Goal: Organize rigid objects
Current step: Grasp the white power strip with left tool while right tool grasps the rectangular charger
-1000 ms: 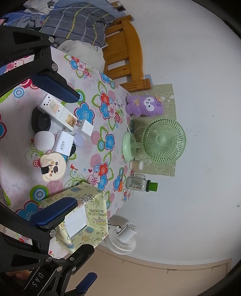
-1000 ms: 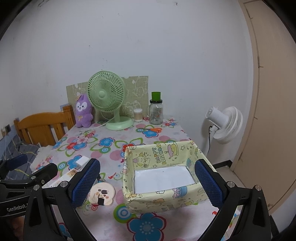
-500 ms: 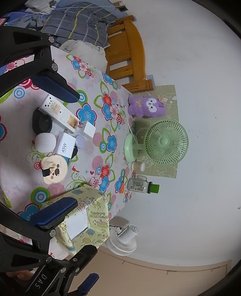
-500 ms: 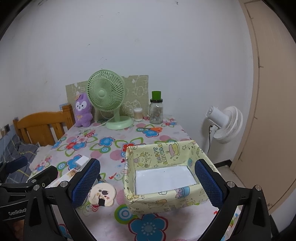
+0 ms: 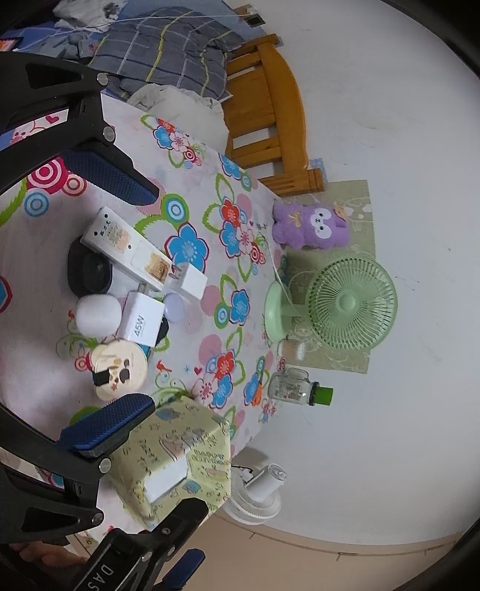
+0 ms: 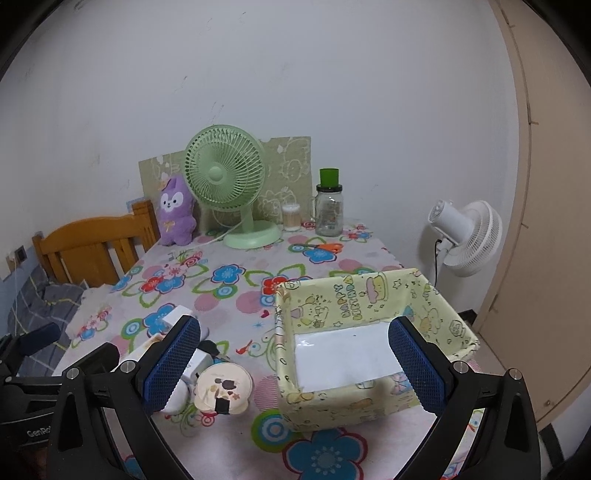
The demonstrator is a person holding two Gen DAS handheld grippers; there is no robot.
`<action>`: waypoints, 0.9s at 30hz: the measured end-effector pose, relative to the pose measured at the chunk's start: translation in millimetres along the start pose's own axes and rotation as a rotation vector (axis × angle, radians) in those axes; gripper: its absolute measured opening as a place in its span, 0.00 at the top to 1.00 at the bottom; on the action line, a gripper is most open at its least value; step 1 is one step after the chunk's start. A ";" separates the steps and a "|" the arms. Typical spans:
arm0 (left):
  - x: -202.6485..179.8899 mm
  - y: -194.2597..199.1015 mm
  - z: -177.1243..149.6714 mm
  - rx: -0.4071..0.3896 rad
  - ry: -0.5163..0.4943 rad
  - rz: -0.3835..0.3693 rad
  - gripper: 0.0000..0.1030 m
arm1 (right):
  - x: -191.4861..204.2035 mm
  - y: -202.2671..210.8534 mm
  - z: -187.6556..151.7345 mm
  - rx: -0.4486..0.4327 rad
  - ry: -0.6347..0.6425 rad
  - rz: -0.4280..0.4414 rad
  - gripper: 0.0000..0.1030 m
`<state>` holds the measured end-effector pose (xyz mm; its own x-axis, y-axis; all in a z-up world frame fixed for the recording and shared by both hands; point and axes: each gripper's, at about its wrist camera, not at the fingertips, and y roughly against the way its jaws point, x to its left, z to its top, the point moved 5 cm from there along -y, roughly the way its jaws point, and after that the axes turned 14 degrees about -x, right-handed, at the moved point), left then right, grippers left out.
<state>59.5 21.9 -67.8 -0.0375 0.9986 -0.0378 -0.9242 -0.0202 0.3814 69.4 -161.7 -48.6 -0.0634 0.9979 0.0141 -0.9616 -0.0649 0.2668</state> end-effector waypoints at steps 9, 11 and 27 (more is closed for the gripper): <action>12.0 -28.3 -16.5 0.067 -0.013 -0.011 0.00 | 24.8 -20.3 -17.0 0.046 0.039 0.024 0.08; 14.7 -35.0 -20.6 0.084 -0.022 -0.005 0.00 | 30.1 -25.5 -21.8 0.058 0.041 0.030 0.09; 39.1 -74.2 -40.2 0.195 -0.044 0.023 0.00 | 68.8 -64.0 -43.0 0.144 0.055 0.096 0.13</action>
<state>111.3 60.4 -134.7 -0.0375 0.9992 0.0121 -0.8317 -0.0379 0.5539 115.1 -89.0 -106.2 -0.1710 0.9852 -0.0059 -0.9025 -0.1543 0.4020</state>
